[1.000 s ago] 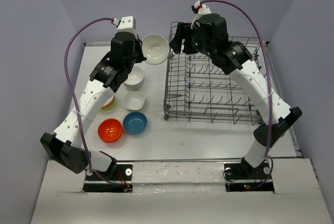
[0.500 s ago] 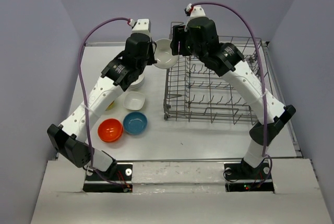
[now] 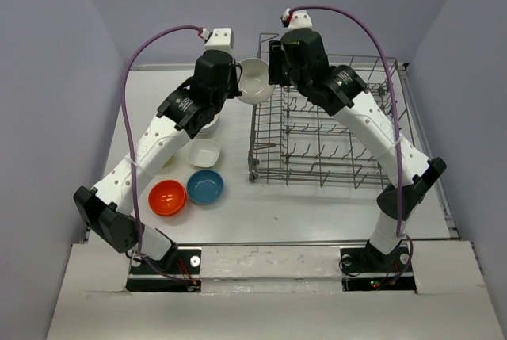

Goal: Load the bowls into the dish rack
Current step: Pass from the left arm to the right

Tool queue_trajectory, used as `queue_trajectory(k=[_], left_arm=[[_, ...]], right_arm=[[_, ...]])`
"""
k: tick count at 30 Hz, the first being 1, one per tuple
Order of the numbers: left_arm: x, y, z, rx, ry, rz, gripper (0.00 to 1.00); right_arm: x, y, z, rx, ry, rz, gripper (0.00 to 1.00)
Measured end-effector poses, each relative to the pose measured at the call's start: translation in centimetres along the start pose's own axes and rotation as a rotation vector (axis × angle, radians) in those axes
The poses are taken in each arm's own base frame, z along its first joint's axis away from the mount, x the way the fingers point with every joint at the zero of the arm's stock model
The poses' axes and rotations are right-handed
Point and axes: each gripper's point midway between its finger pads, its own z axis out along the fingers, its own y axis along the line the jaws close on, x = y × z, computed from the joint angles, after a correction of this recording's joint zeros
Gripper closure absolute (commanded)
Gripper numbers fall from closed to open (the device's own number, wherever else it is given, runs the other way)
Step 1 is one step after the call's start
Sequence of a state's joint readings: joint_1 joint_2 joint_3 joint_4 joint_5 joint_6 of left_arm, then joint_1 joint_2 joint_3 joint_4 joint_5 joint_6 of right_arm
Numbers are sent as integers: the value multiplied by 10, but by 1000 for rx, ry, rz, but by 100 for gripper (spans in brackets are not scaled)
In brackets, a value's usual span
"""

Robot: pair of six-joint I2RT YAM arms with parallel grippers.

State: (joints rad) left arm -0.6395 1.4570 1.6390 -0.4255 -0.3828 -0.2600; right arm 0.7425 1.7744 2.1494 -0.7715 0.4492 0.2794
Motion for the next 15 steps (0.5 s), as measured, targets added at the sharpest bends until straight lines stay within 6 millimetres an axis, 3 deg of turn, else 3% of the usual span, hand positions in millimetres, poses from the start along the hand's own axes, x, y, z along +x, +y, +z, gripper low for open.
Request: queue_trajectory(k=[15], left_arm=[[3, -11, 4, 15, 12, 13, 100]], right_arm=[[19, 3, 7, 11, 43, -30, 55]])
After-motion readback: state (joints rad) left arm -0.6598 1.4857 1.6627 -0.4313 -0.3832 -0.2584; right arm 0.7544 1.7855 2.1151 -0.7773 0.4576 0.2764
